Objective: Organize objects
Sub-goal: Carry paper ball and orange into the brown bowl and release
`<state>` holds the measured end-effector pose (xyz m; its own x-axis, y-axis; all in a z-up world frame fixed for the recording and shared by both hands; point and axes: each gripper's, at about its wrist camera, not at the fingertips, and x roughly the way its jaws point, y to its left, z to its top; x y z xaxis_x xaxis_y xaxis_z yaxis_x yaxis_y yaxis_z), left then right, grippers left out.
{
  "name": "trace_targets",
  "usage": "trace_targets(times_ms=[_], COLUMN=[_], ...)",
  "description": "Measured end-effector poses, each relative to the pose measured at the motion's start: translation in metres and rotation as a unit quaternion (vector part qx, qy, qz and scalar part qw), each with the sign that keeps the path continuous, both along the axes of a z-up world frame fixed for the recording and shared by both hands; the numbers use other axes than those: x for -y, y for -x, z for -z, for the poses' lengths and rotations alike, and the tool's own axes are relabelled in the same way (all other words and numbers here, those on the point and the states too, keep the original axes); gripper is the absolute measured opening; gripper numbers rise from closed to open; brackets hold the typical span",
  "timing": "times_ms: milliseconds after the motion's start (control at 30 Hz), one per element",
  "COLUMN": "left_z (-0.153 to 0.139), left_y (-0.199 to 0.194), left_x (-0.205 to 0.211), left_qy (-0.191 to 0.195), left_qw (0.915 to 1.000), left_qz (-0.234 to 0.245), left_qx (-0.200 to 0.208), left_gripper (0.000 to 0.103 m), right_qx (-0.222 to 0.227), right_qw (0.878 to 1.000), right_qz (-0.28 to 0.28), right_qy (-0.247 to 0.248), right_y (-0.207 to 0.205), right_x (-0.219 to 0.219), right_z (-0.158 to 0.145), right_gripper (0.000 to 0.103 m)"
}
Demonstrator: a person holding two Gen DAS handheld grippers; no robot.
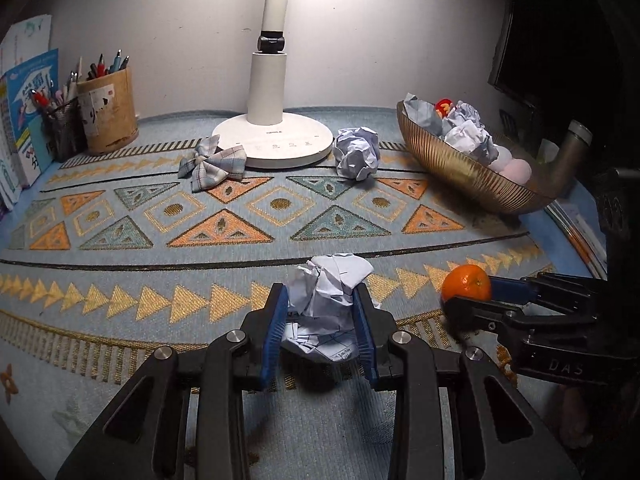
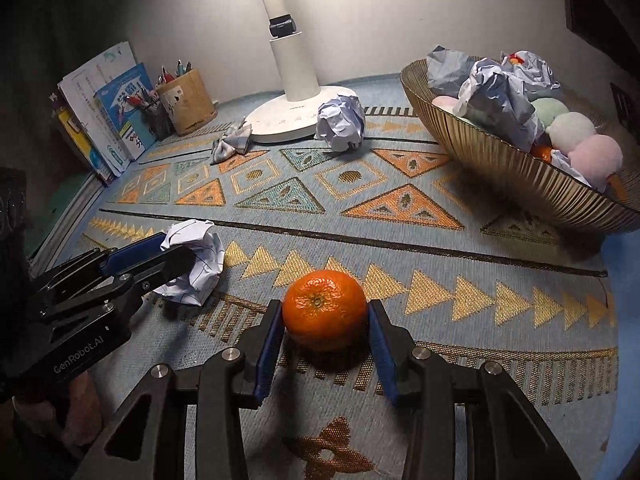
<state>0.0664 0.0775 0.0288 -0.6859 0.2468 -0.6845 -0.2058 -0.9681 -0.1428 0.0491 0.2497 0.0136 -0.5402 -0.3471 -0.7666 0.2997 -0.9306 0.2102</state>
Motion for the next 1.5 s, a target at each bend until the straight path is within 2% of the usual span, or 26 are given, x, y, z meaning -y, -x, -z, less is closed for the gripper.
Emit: trace_targets(times_ms=[133, 300, 333, 433, 500, 567, 633, 733, 800, 867, 1000, 1200, 1233, 1367, 1400, 1500], left_z=[0.0, 0.0, 0.0, -0.002, -0.004, -0.013, -0.035, -0.072, -0.088, -0.091, -0.085, -0.082, -0.081, -0.072, -0.07, -0.071], left_y=[0.0, 0.0, 0.0, -0.004, -0.006, -0.004, 0.002, 0.017, 0.03, 0.044, 0.068, 0.085, 0.086, 0.094, 0.092, 0.085], left_x=[-0.002, -0.003, -0.005, -0.016, -0.026, -0.035, -0.046, -0.07, -0.094, -0.121, -0.167, -0.205, -0.209, -0.215, -0.211, -0.194], left_qy=[0.006, 0.005, 0.008, 0.039, 0.052, 0.029, 0.004, -0.039, -0.057, -0.055, -0.056, -0.029, -0.024, -0.018, -0.019, -0.027], left_qw=[1.0, 1.0, 1.0, 0.9992, 0.9984, 0.9989, 0.9984, 0.9941, 0.9903, 0.9881, 0.984, 0.9807, 0.9802, 0.9807, 0.9813, 0.9832], left_qz=[0.0, 0.0, 0.0, 0.01, 0.021, 0.035, 0.052, 0.087, 0.11, 0.126, 0.158, 0.176, 0.178, 0.184, 0.182, 0.169], left_qx=[-0.001, -0.001, -0.002, -0.009, -0.01, -0.008, -0.025, -0.051, -0.063, -0.069, -0.061, -0.08, -0.084, -0.062, -0.061, -0.061], left_gripper=[0.03, 0.03, 0.03, 0.03, 0.03, 0.03, 0.03, 0.03, 0.03, 0.03, 0.03, 0.03, 0.032, 0.068, 0.071, 0.071], right_qx=[0.001, -0.02, -0.029, -0.05, -0.053, -0.062, -0.083, -0.117, -0.13, -0.124, -0.113, -0.099, -0.094, -0.064, -0.063, -0.069], right_qw=[1.0, 0.999, 0.999, 0.998, 0.998, 0.997, 0.994, 0.984, 0.975, 0.968, 0.957, 0.957, 0.958, 0.961, 0.961, 0.96], right_qz=[0.002, 0.002, 0.001, 0.005, 0.016, 0.034, 0.06, 0.113, 0.166, 0.21, 0.256, 0.261, 0.261, 0.251, 0.252, 0.258], right_qy=[0.006, -0.026, -0.032, -0.025, 0.003, 0.024, 0.039, 0.067, 0.068, 0.067, 0.078, 0.079, 0.077, 0.092, 0.094, 0.083], right_y=[0.0, -0.004, -0.006, -0.015, -0.018, -0.02, -0.021, -0.016, -0.007, 0.006, 0.027, 0.05, 0.055, 0.067, 0.066, 0.053], right_x=[0.0, 0.009, 0.011, 0.006, -0.008, -0.029, -0.056, -0.103, -0.135, -0.164, -0.206, -0.221, -0.222, -0.227, -0.228, -0.226], right_z=[0.0, -0.003, -0.005, -0.013, -0.021, -0.037, -0.06, -0.092, -0.105, -0.109, -0.109, -0.103, -0.1, -0.086, -0.084, -0.079], right_gripper=[0.046, 0.044, 0.04, 0.04, 0.04, 0.04, 0.04, 0.04, 0.04, 0.04, 0.04, 0.04, 0.04, 0.048, 0.048, 0.048])
